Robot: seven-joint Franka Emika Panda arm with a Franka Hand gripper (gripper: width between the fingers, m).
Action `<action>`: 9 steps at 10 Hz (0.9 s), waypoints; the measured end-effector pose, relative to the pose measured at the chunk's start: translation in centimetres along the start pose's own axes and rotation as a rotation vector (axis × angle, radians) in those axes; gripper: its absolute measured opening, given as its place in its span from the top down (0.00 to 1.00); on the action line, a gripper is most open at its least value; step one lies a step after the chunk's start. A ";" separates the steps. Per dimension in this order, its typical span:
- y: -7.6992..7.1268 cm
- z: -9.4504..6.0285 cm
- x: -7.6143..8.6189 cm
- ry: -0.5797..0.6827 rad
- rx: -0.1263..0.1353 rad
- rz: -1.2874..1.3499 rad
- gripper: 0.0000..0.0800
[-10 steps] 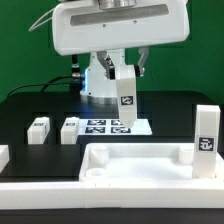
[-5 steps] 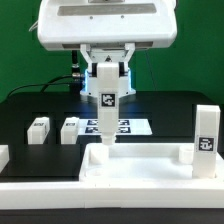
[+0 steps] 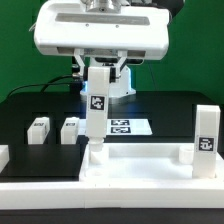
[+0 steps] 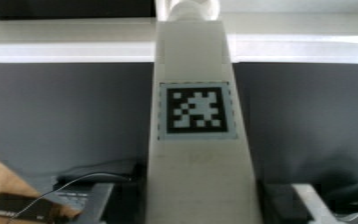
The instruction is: Assemble desk
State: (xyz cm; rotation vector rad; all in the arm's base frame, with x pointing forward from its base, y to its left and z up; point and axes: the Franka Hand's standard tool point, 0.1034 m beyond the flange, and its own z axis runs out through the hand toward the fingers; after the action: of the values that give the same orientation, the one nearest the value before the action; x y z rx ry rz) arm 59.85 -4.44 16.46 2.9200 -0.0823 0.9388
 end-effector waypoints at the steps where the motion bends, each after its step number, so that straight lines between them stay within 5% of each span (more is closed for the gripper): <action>1: 0.0 0.3 1.1 -0.030 0.014 0.007 0.64; 4: 1.2 1.4 2.9 -0.085 0.028 0.028 0.64; 9: 0.7 2.7 1.5 -0.109 0.028 0.019 0.64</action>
Offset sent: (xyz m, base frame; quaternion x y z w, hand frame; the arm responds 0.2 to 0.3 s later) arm 0.0279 0.0010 -0.0086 0.0814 -0.0591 0.0524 0.9935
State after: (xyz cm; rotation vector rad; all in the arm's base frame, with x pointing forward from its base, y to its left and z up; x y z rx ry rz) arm 62.59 -5.39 15.20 3.0003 -0.1046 0.7896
